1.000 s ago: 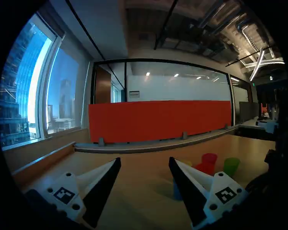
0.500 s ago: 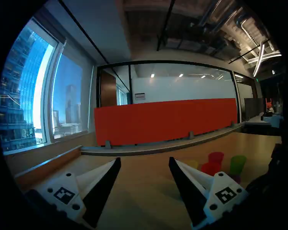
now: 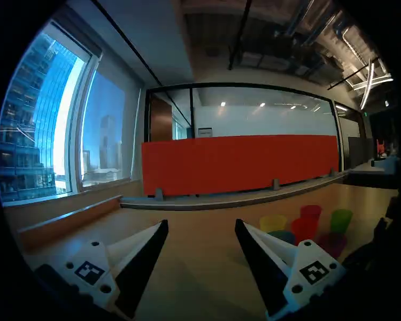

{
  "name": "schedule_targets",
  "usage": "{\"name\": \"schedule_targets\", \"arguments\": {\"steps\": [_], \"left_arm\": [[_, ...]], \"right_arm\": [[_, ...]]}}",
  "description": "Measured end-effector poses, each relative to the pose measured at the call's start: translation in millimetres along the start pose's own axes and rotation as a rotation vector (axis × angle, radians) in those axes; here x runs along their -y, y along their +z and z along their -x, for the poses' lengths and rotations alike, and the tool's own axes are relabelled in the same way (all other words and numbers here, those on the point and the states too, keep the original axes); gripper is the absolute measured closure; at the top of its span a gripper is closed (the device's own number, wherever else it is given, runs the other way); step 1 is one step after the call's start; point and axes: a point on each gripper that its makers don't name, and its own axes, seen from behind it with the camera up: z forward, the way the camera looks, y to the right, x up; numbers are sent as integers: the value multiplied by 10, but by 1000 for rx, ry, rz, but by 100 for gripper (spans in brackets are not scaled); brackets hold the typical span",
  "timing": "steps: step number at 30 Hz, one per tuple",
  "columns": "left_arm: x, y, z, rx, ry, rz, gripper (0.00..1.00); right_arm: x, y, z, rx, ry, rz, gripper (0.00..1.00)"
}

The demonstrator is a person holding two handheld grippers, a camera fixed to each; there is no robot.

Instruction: Pour water

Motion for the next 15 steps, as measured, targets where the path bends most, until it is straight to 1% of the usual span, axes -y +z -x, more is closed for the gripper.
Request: {"name": "schedule_targets", "arguments": {"steps": [6, 9, 15], "left_arm": [[7, 13, 136, 12, -9, -2, 7], [20, 15, 208, 21, -9, -5, 7], [58, 21, 297, 34, -26, -9, 7]], "right_arm": [[45, 8, -15, 3, 11, -7, 1], [75, 13, -16, 4, 8, -12, 1], [112, 25, 12, 12, -8, -14, 1]]}}
